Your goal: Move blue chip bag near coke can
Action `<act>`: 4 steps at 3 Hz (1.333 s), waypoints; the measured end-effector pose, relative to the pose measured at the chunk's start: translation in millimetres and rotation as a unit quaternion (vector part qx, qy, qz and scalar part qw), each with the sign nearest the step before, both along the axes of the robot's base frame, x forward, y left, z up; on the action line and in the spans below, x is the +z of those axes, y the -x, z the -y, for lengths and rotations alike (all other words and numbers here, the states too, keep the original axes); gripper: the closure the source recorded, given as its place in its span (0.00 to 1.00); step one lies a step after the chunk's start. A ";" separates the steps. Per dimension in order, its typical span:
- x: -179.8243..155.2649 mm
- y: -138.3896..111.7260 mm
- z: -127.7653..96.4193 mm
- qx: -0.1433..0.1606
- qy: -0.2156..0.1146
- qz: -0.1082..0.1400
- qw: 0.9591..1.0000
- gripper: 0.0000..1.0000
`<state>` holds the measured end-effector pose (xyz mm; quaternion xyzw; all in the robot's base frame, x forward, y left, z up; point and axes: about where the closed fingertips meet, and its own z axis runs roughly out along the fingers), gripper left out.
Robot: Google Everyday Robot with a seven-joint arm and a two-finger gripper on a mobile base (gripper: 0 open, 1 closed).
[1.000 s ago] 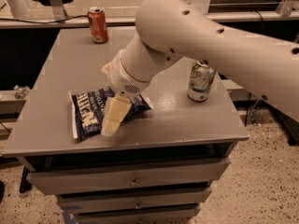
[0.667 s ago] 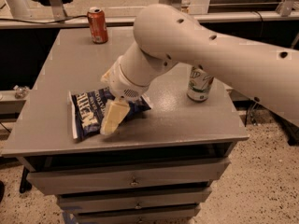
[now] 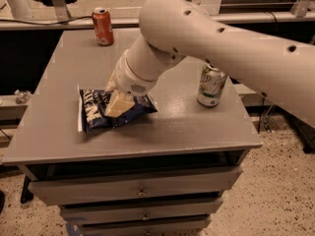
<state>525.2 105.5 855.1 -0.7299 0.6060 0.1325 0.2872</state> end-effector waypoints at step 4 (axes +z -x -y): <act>185.0 -87.7 49.4 -0.045 -0.009 0.177 0.983 1.00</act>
Offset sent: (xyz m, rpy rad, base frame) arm 0.1180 -0.0399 0.1780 0.0200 -0.3379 -0.0749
